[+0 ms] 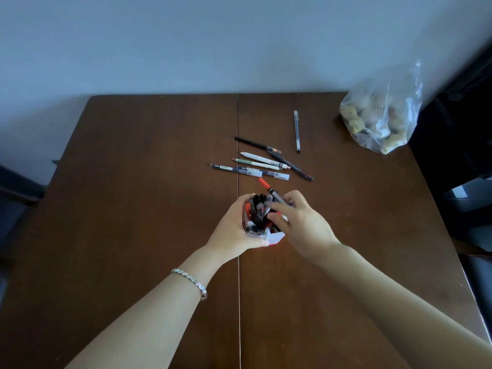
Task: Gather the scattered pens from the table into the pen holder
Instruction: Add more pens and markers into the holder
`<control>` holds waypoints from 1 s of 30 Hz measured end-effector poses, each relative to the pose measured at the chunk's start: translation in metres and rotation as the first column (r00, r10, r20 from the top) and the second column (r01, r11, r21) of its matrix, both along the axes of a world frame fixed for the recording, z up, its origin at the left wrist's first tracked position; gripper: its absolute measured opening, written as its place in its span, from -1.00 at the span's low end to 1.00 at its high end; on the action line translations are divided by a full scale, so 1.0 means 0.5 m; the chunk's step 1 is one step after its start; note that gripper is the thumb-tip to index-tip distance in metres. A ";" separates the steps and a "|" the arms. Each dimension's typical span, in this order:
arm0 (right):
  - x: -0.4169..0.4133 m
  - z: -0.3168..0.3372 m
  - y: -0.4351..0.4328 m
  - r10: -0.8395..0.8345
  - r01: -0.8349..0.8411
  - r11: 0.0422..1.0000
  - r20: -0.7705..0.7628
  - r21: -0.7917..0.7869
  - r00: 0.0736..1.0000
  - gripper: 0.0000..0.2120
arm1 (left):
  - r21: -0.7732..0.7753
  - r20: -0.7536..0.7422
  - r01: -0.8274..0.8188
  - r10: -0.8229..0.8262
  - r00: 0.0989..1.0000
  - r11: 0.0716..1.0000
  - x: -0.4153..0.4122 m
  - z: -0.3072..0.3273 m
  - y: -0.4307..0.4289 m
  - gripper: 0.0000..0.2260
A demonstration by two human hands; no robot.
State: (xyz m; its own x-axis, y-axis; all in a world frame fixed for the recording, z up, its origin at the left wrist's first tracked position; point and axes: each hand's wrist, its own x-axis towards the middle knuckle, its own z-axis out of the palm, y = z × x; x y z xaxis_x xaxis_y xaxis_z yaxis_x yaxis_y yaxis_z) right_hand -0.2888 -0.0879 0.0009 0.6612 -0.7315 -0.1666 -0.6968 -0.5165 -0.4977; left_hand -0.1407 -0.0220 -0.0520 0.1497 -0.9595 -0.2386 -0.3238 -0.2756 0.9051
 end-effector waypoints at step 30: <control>-0.013 0.017 -0.028 0.034 -0.026 0.996 0.082 -0.088 0.996 -0.70 | -0.017 0.047 0.017 -0.016 0.999 1.000 0.003 -0.005 0.004 -0.31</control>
